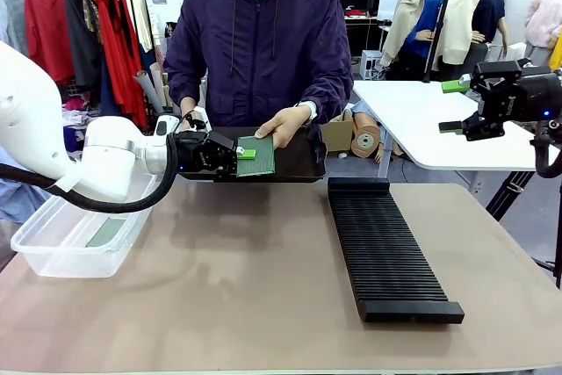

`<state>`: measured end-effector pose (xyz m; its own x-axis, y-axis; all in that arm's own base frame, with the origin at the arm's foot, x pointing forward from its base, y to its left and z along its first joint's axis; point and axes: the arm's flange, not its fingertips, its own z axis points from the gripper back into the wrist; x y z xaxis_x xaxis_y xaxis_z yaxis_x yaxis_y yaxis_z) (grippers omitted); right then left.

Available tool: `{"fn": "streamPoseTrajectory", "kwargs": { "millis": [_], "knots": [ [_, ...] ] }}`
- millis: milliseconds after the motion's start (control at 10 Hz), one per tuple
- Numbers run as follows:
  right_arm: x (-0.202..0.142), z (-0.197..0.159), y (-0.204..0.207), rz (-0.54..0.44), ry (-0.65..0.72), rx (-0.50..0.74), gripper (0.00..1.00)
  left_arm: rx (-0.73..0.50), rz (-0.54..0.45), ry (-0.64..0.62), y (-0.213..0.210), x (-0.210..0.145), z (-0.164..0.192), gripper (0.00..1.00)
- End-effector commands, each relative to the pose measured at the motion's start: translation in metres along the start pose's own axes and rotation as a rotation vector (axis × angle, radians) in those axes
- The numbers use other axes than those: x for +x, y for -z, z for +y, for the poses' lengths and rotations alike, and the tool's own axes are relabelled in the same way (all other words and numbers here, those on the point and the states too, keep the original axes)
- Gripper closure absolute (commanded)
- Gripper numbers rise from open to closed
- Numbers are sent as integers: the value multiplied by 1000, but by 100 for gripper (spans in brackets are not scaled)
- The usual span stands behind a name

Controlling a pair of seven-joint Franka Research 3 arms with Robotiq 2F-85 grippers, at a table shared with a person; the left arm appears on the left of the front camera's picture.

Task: Sort PCBs into racks and boxes based on the side picked up.
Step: If the short side of the Blank PCB is picked up, insert it into the PCB Rack ; if the long side is picked up, place it in the Organizing box.

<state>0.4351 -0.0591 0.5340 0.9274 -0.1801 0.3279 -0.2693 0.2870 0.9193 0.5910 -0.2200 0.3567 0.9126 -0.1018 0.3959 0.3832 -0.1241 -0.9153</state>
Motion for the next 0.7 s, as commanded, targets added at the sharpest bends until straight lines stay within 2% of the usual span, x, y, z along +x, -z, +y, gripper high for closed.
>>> {"fn": "streamPoseTrajectory", "kwargs": {
  "millis": [0,600],
  "knots": [
    [2,3,0,1,-9,7,0,-2,1,11,0,1,-4,100],
    [2,3,0,1,-9,7,0,-2,1,11,0,1,-4,100]
  ]
}}
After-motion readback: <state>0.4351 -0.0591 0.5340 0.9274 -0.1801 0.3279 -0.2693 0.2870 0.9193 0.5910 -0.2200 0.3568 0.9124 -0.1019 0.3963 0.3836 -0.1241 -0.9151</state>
